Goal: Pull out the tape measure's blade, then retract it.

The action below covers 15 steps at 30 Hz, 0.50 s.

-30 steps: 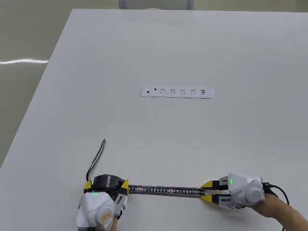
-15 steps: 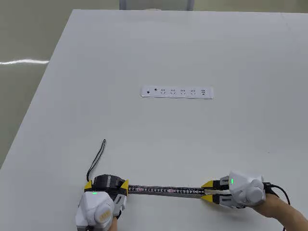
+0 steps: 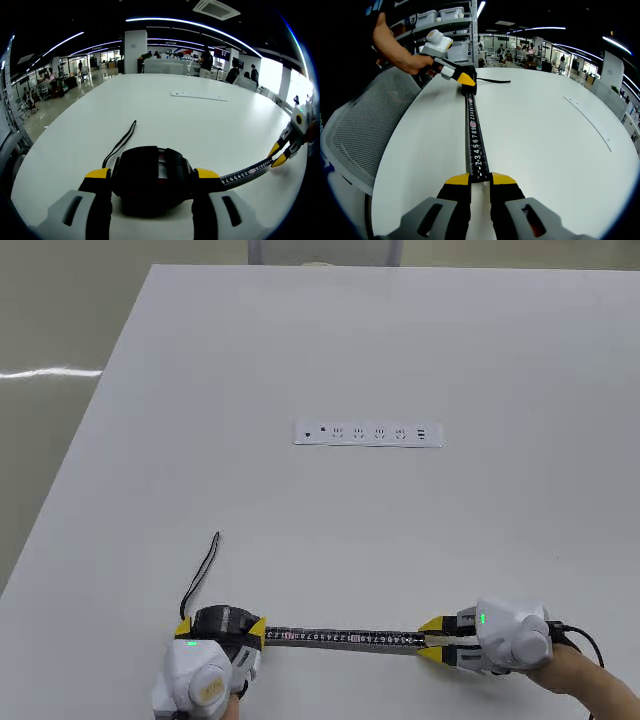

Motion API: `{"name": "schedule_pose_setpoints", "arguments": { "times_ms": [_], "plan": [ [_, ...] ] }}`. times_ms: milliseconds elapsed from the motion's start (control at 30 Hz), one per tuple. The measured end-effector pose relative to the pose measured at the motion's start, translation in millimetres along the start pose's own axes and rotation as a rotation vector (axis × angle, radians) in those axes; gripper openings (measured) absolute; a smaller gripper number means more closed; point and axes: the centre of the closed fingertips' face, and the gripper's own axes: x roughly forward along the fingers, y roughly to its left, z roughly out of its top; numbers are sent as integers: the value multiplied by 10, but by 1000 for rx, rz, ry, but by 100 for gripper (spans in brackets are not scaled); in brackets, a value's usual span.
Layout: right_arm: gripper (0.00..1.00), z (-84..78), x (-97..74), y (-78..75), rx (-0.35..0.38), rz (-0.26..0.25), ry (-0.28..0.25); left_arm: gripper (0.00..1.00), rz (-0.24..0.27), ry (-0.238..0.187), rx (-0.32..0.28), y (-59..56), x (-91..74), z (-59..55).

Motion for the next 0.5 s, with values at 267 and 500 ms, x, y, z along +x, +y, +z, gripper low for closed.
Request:
{"name": "schedule_pose_setpoints", "arguments": {
  "times_ms": [267, 500],
  "plan": [
    [12, 13, -10, 5, -9, -3, 3, 61, -7, 1, -11, -4, -11, 4],
    [12, 49, -11, -1, -18, -5, 4, 61, -13, 0, -26, 7, -14, 13]
  ]
}}
